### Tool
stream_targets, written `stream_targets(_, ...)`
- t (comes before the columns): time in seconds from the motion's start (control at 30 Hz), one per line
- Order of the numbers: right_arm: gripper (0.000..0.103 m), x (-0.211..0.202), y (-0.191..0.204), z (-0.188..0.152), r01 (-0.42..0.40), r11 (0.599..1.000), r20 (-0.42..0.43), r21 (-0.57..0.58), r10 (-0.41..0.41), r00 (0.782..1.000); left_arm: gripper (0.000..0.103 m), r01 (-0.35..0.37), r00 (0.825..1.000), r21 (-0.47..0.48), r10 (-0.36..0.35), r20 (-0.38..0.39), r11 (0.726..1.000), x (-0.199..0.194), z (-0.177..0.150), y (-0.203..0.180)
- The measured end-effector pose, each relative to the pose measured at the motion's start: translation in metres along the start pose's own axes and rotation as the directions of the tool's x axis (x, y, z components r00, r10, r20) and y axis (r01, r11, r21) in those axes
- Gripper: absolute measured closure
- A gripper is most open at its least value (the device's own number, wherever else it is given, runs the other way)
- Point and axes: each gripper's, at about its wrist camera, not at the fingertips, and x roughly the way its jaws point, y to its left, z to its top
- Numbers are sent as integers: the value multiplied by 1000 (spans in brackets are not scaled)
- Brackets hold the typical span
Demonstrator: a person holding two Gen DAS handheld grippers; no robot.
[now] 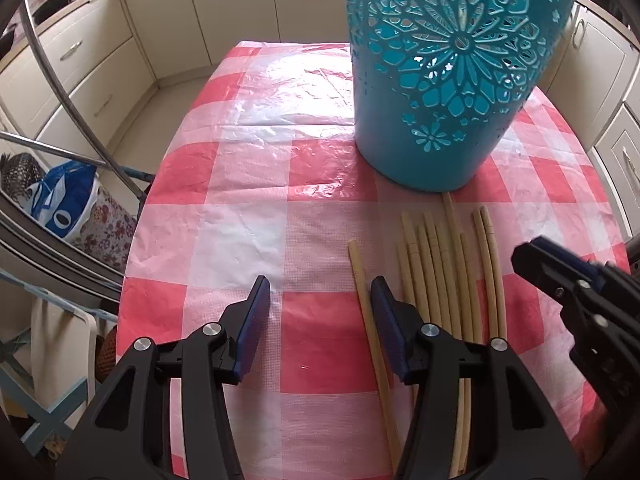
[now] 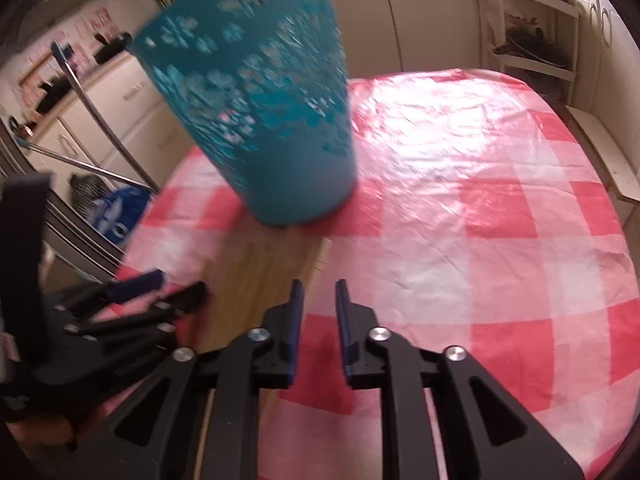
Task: Organize utensils
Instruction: 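Lower the left tool toward the wooden chopsticks beside the teal basket, then close the left tool on one chopstick and lift it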
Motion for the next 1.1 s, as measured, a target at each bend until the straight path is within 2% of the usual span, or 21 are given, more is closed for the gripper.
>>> stream_targets(0.1,75,14,6,-1,62,997,-34,-44,-63,997,53,2,1000,2,-2,20,1000,-2,-4,-3)
stream_targets(0.2,75,18,5,-1,56,998,-43,-39,-57,997,53,2,1000,6,-2,29,1000,-3,-6,-6)
stream_targets(0.43,75,16,12,-10,102,994,-31,-38,-104,994,53,-3,999,5,3,43,1000,-4,-8,-11)
stream_targets(0.5,76,19,17,-10,137,988,-24,-69,-139,990,53,-5,999,7,4,45,1000,-5,-8,-13)
stream_targets(0.57,81,23,28,-10,211,968,-7,-137,-214,977,53,-5,999,12,5,47,1000,-5,-9,-15)
stream_targets(0.63,81,26,42,-15,273,936,25,-222,-275,961,57,-1,999,20,0,48,1000,-6,-9,-18)
stream_targets(0.7,84,26,46,-17,279,923,25,-265,-283,959,70,14,999,37,-16,47,999,-8,-10,-21)
stream_targets(0.83,92,21,36,-14,209,947,-24,-245,-221,975,88,77,996,49,-79,39,996,-9,-9,-19)
stream_targets(0.87,93,19,33,-13,206,949,-26,-240,-218,976,95,111,993,32,-112,31,993,-9,-7,-14)
stream_targets(0.9,93,18,30,-12,202,951,-29,-232,-215,976,97,160,987,7,-160,20,987,-8,-6,-7)
stream_targets(1.0,94,15,21,-9,180,962,-37,-204,-191,981,99,280,960,-70,-281,-12,957,-4,-2,12)
stream_targets(1.1,94,13,21,-13,171,966,-35,-193,-181,983,99,332,941,-111,-336,-25,937,-8,-3,24)
